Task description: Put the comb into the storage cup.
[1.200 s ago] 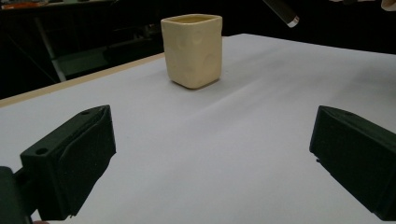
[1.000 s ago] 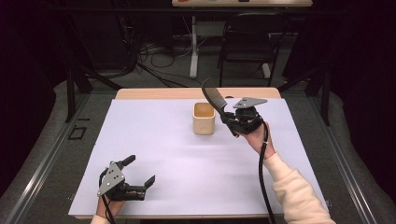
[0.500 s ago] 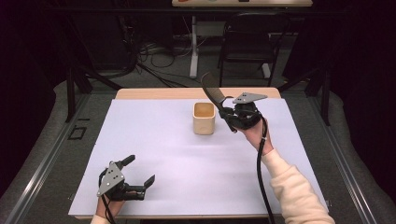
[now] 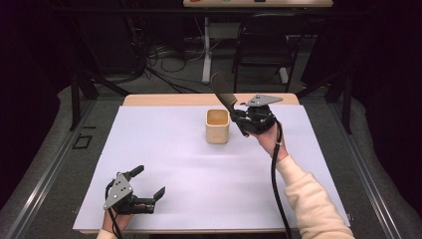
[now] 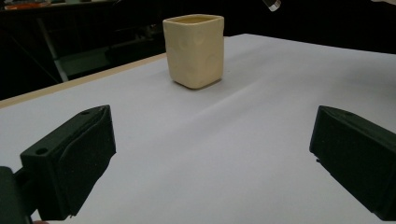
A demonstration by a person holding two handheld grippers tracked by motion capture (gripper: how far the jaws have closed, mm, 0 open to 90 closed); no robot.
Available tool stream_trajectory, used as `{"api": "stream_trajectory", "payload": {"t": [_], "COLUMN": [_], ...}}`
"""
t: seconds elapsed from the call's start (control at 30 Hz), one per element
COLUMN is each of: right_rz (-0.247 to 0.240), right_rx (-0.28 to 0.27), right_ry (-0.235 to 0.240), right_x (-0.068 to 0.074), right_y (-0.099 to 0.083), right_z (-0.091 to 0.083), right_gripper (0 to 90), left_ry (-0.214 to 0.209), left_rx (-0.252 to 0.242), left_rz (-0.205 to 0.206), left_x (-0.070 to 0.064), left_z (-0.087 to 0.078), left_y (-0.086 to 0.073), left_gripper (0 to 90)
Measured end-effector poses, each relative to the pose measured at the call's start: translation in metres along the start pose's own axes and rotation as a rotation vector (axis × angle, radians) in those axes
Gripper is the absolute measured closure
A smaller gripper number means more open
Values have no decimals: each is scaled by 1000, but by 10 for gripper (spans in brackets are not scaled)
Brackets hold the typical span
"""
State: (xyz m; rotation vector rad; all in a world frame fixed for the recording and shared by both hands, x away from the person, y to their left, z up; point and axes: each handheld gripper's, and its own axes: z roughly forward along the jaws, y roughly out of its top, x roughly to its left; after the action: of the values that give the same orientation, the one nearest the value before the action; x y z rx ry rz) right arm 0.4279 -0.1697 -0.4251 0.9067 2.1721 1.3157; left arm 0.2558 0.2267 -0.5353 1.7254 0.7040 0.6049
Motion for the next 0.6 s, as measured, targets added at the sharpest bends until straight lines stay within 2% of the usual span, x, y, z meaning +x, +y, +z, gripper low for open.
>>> {"api": "stream_trajectory", "payload": {"t": [0.6], "right_rz": [-35], "right_rx": [-26], "right_ry": [-1], "right_x": [-3], "right_y": [10], "right_z": [8], "right_gripper": [724], "left_ry": [3], "left_rx": [1], "left_rz": [4], "left_x": [0], "left_z": [0], "left_y": [0], "left_gripper": [3]}}
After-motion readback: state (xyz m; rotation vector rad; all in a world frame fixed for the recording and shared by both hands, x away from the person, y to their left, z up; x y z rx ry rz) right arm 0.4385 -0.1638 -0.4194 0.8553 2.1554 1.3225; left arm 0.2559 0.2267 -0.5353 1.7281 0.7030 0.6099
